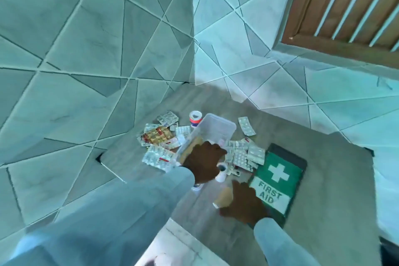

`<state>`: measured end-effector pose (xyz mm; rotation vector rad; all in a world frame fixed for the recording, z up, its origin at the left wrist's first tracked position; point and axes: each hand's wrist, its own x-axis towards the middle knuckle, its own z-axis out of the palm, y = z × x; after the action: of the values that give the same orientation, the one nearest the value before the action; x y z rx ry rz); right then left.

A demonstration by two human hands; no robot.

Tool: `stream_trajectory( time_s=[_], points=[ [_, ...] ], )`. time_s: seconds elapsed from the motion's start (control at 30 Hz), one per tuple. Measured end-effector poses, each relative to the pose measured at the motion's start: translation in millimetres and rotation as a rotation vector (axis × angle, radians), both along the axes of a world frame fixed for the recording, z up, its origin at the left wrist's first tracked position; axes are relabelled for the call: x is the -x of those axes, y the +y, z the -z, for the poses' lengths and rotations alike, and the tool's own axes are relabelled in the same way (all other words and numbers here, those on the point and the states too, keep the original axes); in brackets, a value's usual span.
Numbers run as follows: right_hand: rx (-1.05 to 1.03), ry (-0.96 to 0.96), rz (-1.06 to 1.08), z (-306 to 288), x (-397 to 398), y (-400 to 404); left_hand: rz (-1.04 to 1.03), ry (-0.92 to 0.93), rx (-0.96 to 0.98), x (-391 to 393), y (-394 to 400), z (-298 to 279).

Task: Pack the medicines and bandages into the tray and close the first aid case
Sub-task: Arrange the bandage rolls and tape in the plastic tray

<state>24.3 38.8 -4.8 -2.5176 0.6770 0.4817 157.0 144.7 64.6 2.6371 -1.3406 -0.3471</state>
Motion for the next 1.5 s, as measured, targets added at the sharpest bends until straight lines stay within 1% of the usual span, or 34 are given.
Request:
stream_trajectory(
  time_s=[0.1,0.2,0.3,0.4,0.47,0.5,0.57,0.6,0.63,0.7,0.8,0.87,0.9,1.0,1.03,1.13,1.23,1.27,1.33,1.43,1.5],
  points=[
    [0.115,0.120,0.016,23,-6,11,0.242,-0.120,-0.141,-17,-20,33],
    [0.143,0.136,0.130,26,-18,21,0.439,-0.200,-0.218,-33,-27,57],
    [0.116,0.117,0.332,22,-25,29,0.592,-0.243,-0.201,-47,-27,70],
    [0.205,0.015,0.541,15,-27,34,0.702,-0.187,-0.135,-63,-25,63],
    [0.203,-0.082,0.676,4,-29,31,0.679,-0.088,-0.010,-75,-22,50],
    [0.180,-0.138,0.740,-3,-34,27,0.632,-0.020,0.074,-86,-22,43],
    [0.142,-0.254,0.802,-20,-49,18,0.466,0.151,0.200,-117,-22,33],
    [0.130,-0.314,0.807,-27,-59,13,0.385,0.217,0.230,-134,-24,31],
    [0.129,-0.366,0.796,-34,-71,8,0.329,0.254,0.237,-151,-28,29],
    [0.150,-0.401,0.754,-41,-99,-3,0.277,0.255,0.209,-183,-38,30],
    [0.218,-0.368,0.653,-42,-142,-18,0.257,0.191,0.169,-210,-51,38],
    [0.253,-0.350,0.612,-37,-166,-29,0.273,0.154,0.096,-216,-58,47],
    [0.272,-0.352,0.603,-32,-176,-34,0.291,0.104,0.055,-218,-62,51],
    [0.341,-0.310,0.579,-18,-200,-43,0.359,-0.146,-0.073,-222,-69,61],
    [0.364,-0.295,0.566,-13,-206,-44,0.388,-0.202,-0.111,-223,-71,65],
    [0.417,-0.285,0.514,-2,-219,-44,0.446,-0.275,-0.166,-230,-73,77],
    [0.493,-0.283,0.393,5,-224,-41,0.422,-0.315,-0.189,-239,-74,86],
    [0.504,-0.283,0.350,8,-224,-40,0.412,-0.317,-0.185,-240,-73,87],
    [0.504,-0.290,0.264,13,-221,-40,0.399,-0.323,-0.116,-242,-72,89],
    [0.543,-0.268,0.154,19,-216,-46,0.341,-0.325,0.056,-249,-70,86],
    [0.593,-0.238,0.102,22,-214,-51,0.247,-0.264,0.185,-256,-65,84]
  ],
)
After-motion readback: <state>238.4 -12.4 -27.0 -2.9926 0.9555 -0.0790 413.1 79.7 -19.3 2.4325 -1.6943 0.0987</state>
